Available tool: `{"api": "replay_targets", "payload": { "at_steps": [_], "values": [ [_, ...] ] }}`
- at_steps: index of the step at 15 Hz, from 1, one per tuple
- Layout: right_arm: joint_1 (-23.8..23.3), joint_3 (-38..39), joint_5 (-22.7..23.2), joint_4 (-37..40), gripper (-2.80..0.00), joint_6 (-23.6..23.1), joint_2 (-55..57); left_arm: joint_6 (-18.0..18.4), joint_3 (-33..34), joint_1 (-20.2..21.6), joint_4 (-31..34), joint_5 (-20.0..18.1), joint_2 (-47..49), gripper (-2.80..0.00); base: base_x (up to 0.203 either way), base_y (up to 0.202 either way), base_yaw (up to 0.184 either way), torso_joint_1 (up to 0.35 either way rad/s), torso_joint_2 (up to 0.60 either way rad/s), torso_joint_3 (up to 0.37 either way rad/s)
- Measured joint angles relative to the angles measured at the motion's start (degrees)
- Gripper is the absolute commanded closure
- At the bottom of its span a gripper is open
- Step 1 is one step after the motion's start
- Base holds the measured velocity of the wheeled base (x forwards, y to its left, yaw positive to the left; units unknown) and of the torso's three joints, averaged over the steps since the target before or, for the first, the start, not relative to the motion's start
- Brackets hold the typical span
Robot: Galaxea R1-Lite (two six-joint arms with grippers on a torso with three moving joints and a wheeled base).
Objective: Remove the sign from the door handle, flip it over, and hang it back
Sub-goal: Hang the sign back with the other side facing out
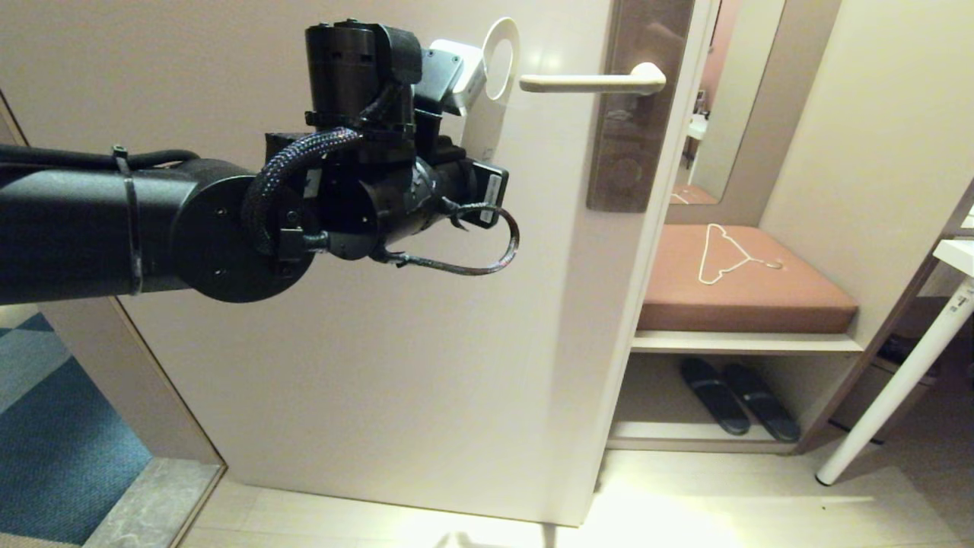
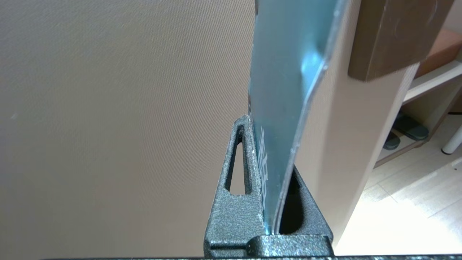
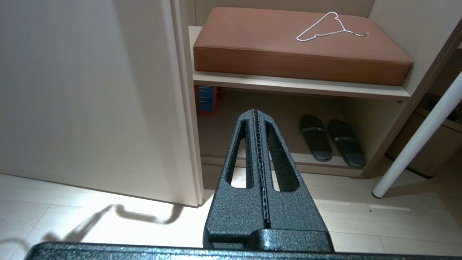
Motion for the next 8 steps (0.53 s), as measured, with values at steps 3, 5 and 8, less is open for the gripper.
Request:
{"api": "replay_targets", "payload": {
  "at_steps": [3,5,8],
  "values": [
    [0.00,0.00,0.01,0.00,0.00,0.00,0.00,-0.04,-3.68,0.07,0.85,0.02,2.58,0.00,0.000,0.000,0.000,0.000,0.00,0.000],
    [0.00,0.00,0.02,0.00,0.00,0.02,0.00,-0.04,-5.28,0.07,0.85,-0.07,4.03,0.00,0.000,0.000,0.000,0.000,0.00,0.000],
    [0.00,0.00,0.00,-0.02,0.00,0.02,0.00,-0.01,-7.17,-0.01,1.57,-0.22,5.66,0.00,0.000,0.000,0.000,0.000,0.00,0.000]
  ]
}}
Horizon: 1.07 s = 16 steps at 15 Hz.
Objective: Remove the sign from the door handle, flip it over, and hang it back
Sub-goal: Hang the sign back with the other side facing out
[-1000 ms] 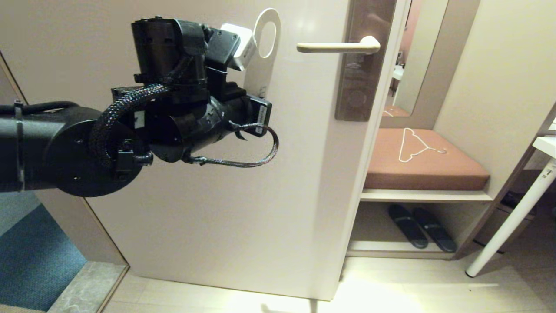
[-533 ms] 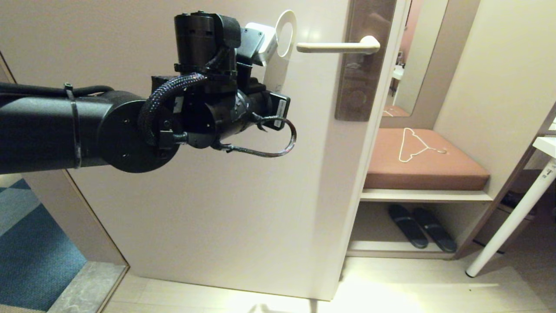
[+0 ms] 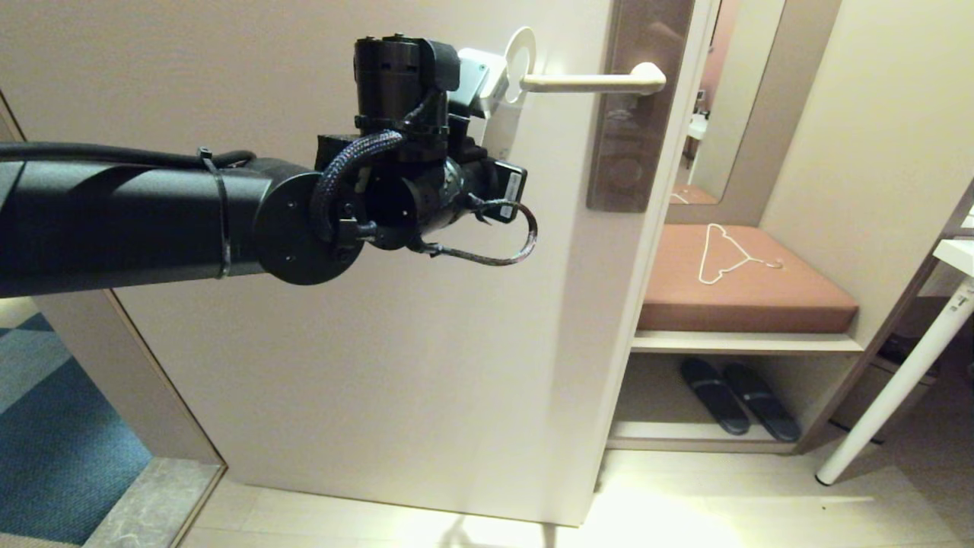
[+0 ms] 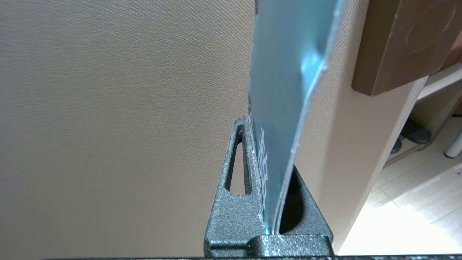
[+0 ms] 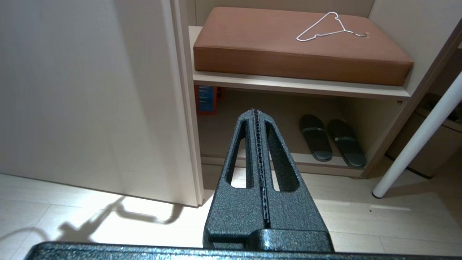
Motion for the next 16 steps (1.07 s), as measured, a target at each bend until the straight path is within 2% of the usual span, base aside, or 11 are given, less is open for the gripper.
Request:
{"api": "replay_targets", "payload": {
  "at_steps": [5,16],
  "values": [
    [0.00,0.00,0.00,0.02,0.00,-0.02,0.00,0.00,-3.90,-1.38,0.79,0.02,2.85,0.00,0.000,0.000,0.000,0.000,0.00,0.000],
    [0.00,0.00,0.02,0.02,0.00,-0.02,0.00,0.06,-11.05,-7.25,1.01,0.21,9.62,0.00,0.000,0.000,0.000,0.000,0.00,0.000]
  ]
}}
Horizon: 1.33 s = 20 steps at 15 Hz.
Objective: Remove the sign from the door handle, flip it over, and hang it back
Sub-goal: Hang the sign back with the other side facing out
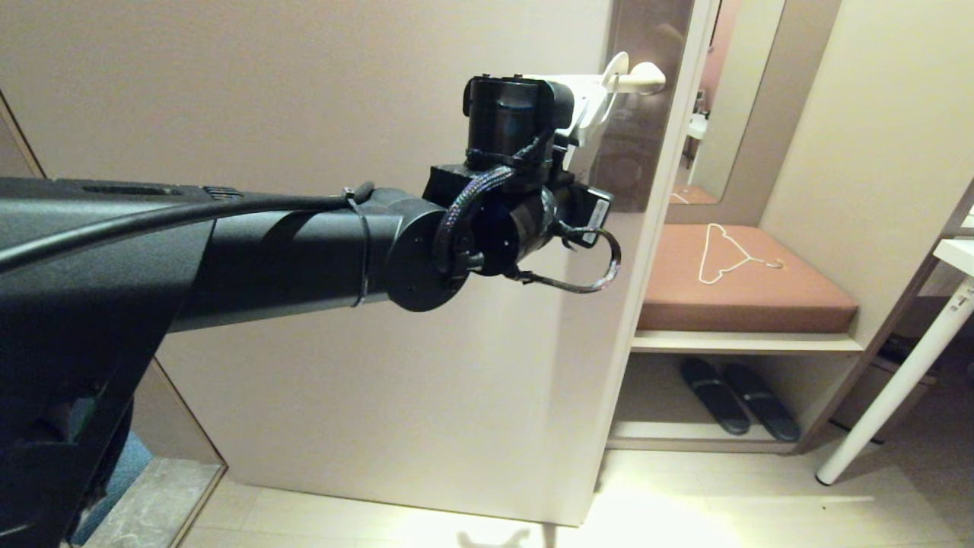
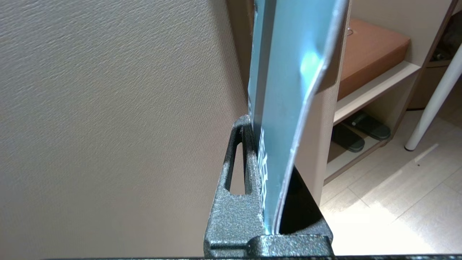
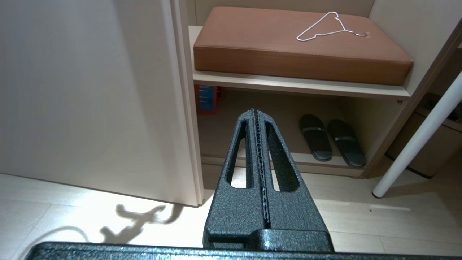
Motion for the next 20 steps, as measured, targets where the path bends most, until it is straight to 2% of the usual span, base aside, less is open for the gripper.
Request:
{"api": "replay_targets", "payload": {
  "at_steps": [3,11,12,20],
  "values": [
    [0.00,0.00,-0.02,0.02,0.00,0.00,0.00,0.02,-3.22,-0.85,1.44,-0.22,2.22,0.00,0.000,0.000,0.000,0.000,0.00,0.000],
    [0.00,0.00,-0.01,0.00,0.00,0.00,0.00,0.02,-3.76,-1.02,1.49,-0.33,3.12,0.00,0.000,0.000,0.000,0.000,0.00,0.000],
    [0.00,0.00,0.00,0.03,0.00,0.00,0.00,0.01,-3.76,-1.02,1.61,-0.33,3.10,-2.80,0.000,0.000,0.000,0.000,0.00,0.000],
    [0.00,0.00,0.00,0.04,0.00,0.02,0.00,-0.26,-3.76,-1.18,1.33,-0.78,2.20,-2.80,0.000,0.000,0.000,0.000,0.00,0.000]
  ]
}}
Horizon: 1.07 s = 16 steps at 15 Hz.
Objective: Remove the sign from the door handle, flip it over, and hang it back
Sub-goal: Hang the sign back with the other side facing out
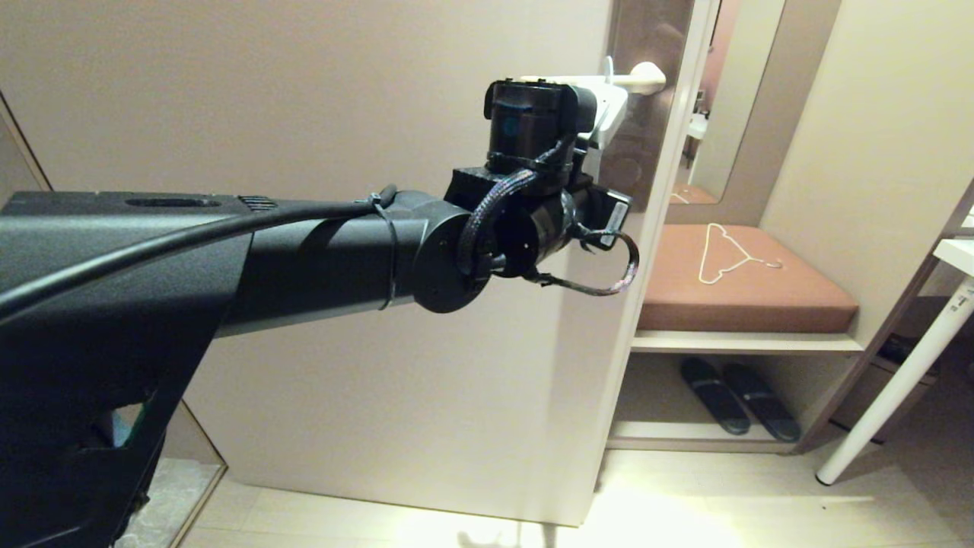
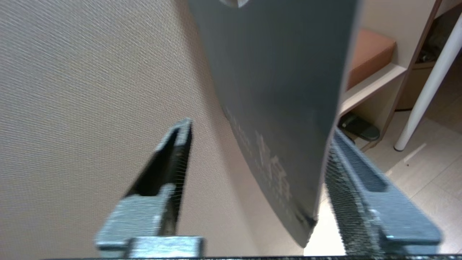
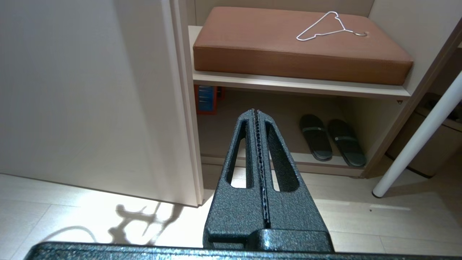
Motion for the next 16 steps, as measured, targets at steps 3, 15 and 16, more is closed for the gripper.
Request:
{"api": "replay_targets", "payload": {
  "at_steps": [3,15,16],
  "values": [
    [0.00,0.00,-0.01,-0.05,0.00,0.01,0.00,-0.01,0.28,-0.26,0.20,0.03,-1.38,-2.80,0.000,0.000,0.000,0.000,0.00,0.000],
    [0.00,0.00,-0.04,0.00,0.00,-0.01,0.00,-1.00,15.74,-3.02,-0.09,0.35,-14.70,-2.80,0.000,0.000,0.000,0.000,0.00,0.000],
    [0.00,0.00,0.02,-0.02,0.00,0.00,0.00,-1.47,16.80,-3.12,-0.11,0.40,-15.60,0.00,0.000,0.000,0.000,0.000,0.00,0.000]
  ]
}}
